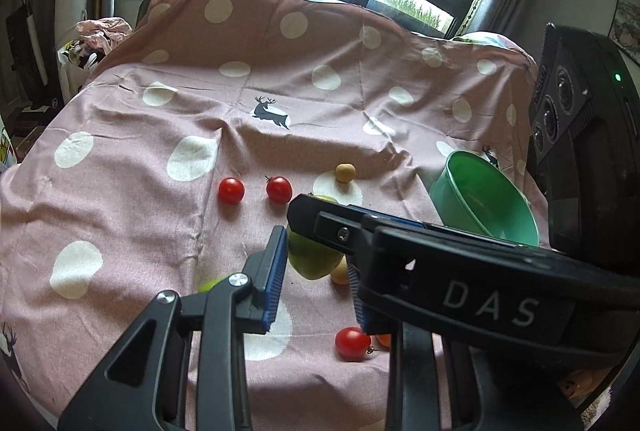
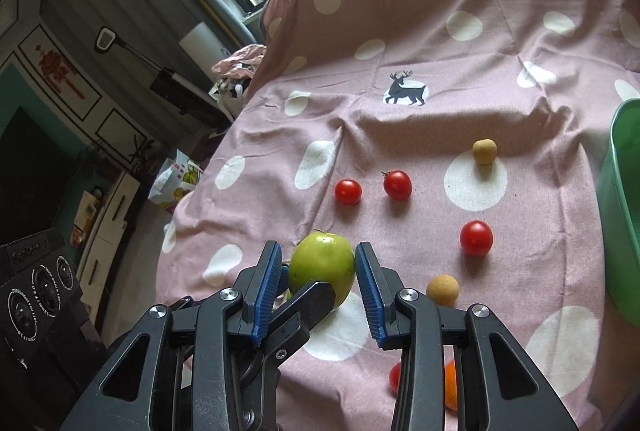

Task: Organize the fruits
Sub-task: 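Lift the pale green fruit with the right gripper and carry it to the bowl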

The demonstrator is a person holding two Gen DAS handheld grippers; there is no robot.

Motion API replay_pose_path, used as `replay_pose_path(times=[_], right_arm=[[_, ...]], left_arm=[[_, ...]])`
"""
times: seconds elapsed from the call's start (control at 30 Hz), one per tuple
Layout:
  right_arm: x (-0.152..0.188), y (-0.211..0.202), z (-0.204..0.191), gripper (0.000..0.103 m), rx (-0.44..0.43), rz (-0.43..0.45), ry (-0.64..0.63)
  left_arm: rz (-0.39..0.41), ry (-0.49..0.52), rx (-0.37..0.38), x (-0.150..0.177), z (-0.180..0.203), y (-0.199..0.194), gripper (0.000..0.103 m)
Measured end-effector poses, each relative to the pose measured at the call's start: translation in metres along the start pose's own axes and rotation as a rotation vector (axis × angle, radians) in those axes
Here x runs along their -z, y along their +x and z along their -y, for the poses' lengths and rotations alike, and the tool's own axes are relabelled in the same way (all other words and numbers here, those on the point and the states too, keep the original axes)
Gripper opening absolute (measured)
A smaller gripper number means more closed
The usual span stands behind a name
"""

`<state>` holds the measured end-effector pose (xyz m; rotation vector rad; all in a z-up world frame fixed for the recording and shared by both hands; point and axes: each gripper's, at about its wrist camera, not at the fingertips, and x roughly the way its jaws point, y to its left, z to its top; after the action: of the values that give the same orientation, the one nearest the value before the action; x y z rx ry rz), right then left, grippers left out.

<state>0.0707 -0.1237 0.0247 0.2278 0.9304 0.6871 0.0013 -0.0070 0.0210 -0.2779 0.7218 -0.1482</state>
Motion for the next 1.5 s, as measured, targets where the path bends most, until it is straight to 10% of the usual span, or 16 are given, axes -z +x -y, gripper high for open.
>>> replay_pose_path(times=[0.83,1.5], right_arm=[[0.005,-0.058,-0.014,0.041,0.007,0.170,-0.050],[-0.004,-0.132,0.055,0.041,0.041,0.363,0.086]], left_arm=[[0.135,0.092,0.025,-0.008,0.039,-0.041,0.027],[0.170,0.283,0.119,-0.032,0.132,-0.018,0.028]])
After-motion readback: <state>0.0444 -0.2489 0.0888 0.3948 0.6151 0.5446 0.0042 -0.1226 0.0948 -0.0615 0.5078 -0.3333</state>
